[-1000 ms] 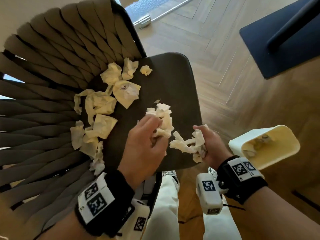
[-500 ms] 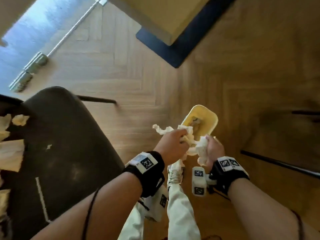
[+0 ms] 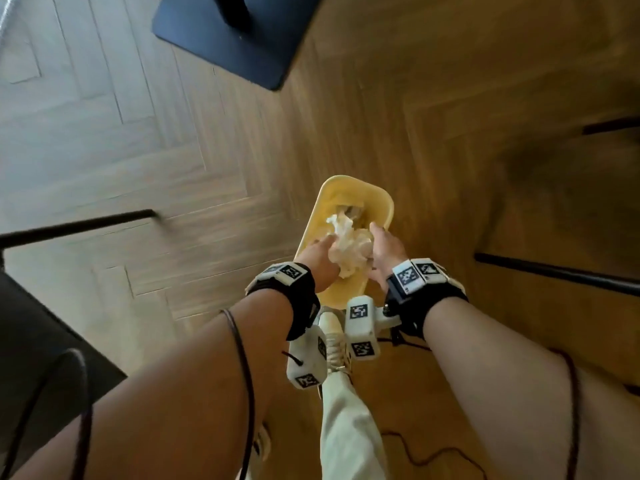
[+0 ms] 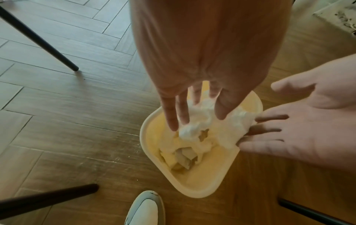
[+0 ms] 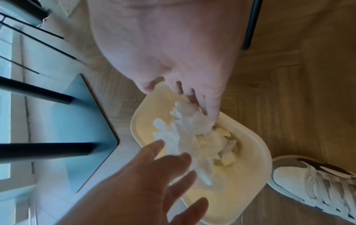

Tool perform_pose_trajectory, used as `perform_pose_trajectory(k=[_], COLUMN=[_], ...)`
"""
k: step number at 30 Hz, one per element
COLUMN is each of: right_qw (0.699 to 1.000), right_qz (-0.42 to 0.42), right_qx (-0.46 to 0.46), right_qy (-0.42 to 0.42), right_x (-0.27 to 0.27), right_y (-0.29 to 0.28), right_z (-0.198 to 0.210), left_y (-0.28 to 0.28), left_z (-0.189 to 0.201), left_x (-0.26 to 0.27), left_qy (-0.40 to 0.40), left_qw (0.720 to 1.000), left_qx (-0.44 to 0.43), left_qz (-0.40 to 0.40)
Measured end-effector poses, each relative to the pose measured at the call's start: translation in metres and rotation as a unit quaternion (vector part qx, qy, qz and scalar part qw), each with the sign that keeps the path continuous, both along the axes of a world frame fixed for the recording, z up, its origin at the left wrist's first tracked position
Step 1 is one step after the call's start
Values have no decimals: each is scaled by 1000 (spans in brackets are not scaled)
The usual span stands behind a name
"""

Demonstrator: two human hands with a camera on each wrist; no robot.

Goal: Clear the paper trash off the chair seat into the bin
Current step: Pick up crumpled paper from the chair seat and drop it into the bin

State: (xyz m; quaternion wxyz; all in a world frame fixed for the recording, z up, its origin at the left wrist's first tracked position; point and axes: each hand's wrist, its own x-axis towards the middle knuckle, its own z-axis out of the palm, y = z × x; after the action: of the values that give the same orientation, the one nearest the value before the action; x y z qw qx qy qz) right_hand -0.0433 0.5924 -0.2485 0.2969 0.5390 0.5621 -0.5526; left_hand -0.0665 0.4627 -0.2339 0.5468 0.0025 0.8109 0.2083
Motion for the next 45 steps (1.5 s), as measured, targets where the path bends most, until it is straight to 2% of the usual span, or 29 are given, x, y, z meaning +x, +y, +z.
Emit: perform_pose_trajectory(k=[3,6,10,13,17,19,22,24,26,28,30,32,37,40,42,45], right_qw=[999,996,985,964,911,863,788,756,733,715,706,699,675,677,703,775], right_qz=[38,88,167,249,375,464,577,619,647,666,674,683,712,708,682,595], right_qx=[12,16,-26,-38,-75,-80,-100,-113,-117,-126,-130,-129,-132,-144,-152,-184], right_qy=[14,24,35,82,155,186,190,182,174,171,172,166,140,136,135,108], right_x=[4,8,9,14,30,40,61,77,92,104,114,123,141,149,151,154], right_y=[3,-2,-38,-89,-177,-223,-290,-328,-360,-387,-409,-428,-467,-489,-501,-524], right_z=[15,44,104,150,195,211,226,228,228,227,226,223,219,225,228,231], left_y=[-10,-31,-79,-139,-252,-317,-415,-472,-521,-560,-580,-580,-560,-559,-557,-550], left_z=[6,33,103,158,218,236,247,251,249,236,216,201,179,186,199,226], left_x=[-4,-1,16,37,73,94,131,156,180,203,223,237,253,257,257,258], left_qy=[10,21,-6,4,14,28,90,119,89,17,-38,-41,59,97,119,181], left_qw=[1000,996,982,968,937,919,908,875,847,836,845,863,861,863,867,855], left_qx=[-14,-7,46,42,5,-44,-220,-335,-397,-425,-416,-374,-363,-354,-343,-284], left_qz=[8,86,185,246,348,390,346,328,343,347,333,337,352,346,342,394])
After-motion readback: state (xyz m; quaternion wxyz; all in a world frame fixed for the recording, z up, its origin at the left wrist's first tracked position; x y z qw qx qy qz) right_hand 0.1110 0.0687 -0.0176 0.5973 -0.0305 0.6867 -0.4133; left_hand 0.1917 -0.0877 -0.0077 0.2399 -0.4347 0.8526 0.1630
